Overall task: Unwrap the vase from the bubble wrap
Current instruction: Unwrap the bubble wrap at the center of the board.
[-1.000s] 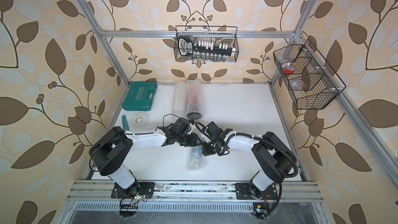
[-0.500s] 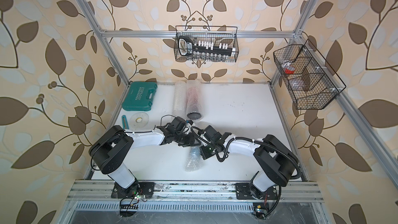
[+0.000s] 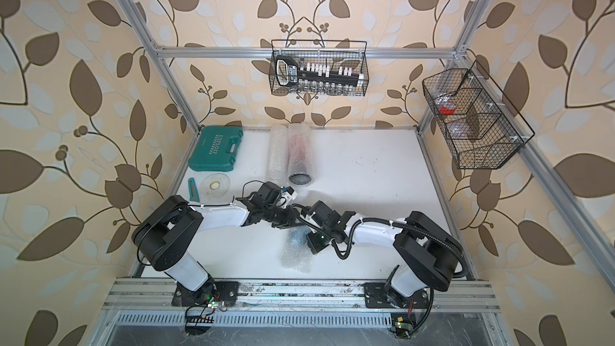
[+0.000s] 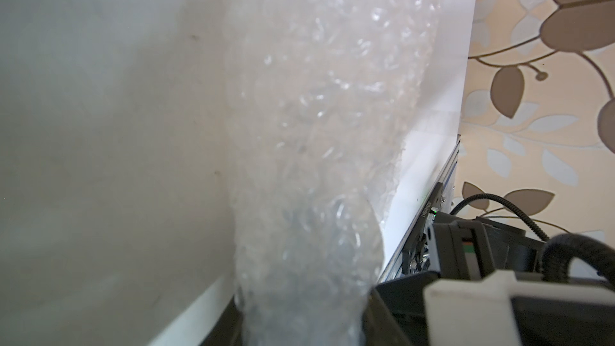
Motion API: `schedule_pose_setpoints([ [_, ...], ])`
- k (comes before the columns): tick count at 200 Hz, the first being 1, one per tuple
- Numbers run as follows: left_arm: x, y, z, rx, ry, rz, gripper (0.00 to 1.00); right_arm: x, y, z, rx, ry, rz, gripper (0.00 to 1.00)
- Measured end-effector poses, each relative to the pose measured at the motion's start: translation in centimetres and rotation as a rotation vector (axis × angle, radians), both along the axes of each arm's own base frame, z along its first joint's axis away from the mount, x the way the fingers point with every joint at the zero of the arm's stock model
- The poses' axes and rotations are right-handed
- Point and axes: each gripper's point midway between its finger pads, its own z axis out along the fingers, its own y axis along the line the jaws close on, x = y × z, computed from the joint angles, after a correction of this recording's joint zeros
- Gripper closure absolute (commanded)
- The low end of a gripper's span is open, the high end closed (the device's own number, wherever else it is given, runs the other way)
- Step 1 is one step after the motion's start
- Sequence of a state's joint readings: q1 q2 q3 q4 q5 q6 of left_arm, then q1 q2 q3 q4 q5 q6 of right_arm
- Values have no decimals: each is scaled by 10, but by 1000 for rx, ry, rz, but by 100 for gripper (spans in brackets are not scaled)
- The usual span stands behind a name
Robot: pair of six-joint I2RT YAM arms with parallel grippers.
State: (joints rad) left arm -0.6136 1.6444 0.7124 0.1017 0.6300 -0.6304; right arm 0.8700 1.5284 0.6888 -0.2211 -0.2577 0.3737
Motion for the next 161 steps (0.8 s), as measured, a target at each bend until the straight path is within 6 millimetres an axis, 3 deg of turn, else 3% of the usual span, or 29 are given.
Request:
schedule_pose_setpoints([
  [62,-4,12,2,15,-2,64,71,9,-1,27,49,-28,-117,62],
  [102,-6,20,4,21,-4,118,70,37,-8,49,165,-36,-254,60],
  [161,-5,20,4,19,3,129,70,45,-10,38,188,8,-302,57],
])
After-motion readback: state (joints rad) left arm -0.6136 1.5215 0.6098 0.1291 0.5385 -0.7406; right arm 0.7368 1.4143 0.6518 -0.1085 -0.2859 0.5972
